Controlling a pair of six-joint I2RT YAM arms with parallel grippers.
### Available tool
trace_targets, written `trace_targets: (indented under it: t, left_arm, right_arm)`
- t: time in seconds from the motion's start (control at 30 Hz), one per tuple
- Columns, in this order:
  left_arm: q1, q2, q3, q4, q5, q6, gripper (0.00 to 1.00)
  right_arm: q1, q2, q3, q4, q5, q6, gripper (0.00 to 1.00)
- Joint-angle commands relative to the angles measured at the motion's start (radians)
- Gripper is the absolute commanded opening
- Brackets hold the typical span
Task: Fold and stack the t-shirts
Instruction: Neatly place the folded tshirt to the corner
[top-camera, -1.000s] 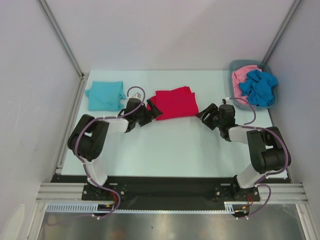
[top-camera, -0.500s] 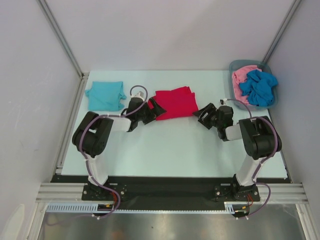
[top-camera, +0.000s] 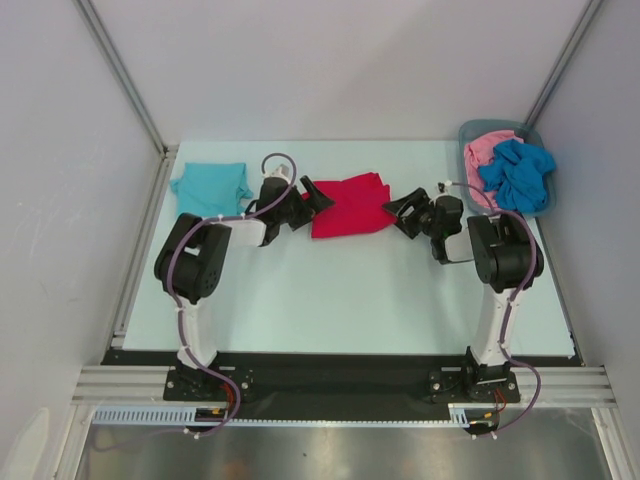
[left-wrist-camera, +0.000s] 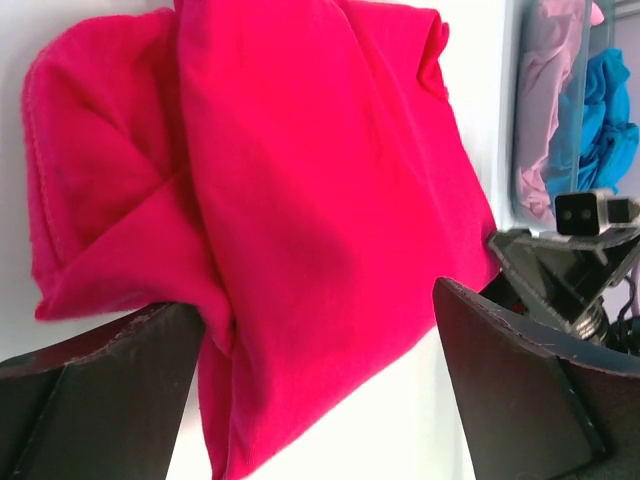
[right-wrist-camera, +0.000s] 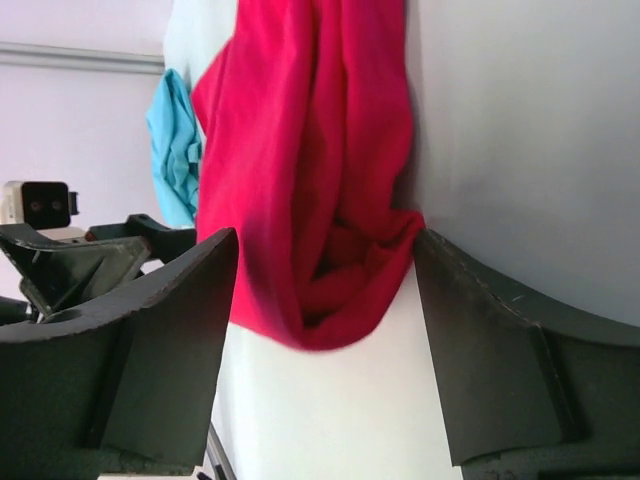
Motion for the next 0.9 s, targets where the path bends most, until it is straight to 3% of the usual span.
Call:
trace_targets:
  t: [0.0,0.17,0.2,0.47,0.67,0.87]
  left_arm:
    - [0.009,0.038,0.052,0.033,0.028,0.011,1.00]
    - [0.010,0.081,0.061,0.072,0.046,-0.008,1.00]
    - [0.010,0.082,0.060,0.075,0.048,-0.012,1.00]
    - [0.019,0.084,0.041,0.085,0.057,-0.012,1.00]
    - [0.019,0.041,-0.005,0.124,0.069,-0.028,1.00]
    - [0.025,0.049,0.004,0.182,0.146,-0.052,1.00]
  right_arm:
    - [0.002,0.043,0.090,0.037,-0.038,0.008,0.77]
    - [0.002,0.094,0.162,0.004,-0.081,0.011,0.89]
    - [0.002,0.100,0.176,0.004,-0.087,0.015,0.99]
    - [0.012,0.140,0.178,0.039,-0.113,0.051,1.00]
    - [0.012,0.106,0.073,0.119,-0.104,0.123,1.00]
    - [0.009,0.083,0.059,0.174,-0.132,0.189,1.00]
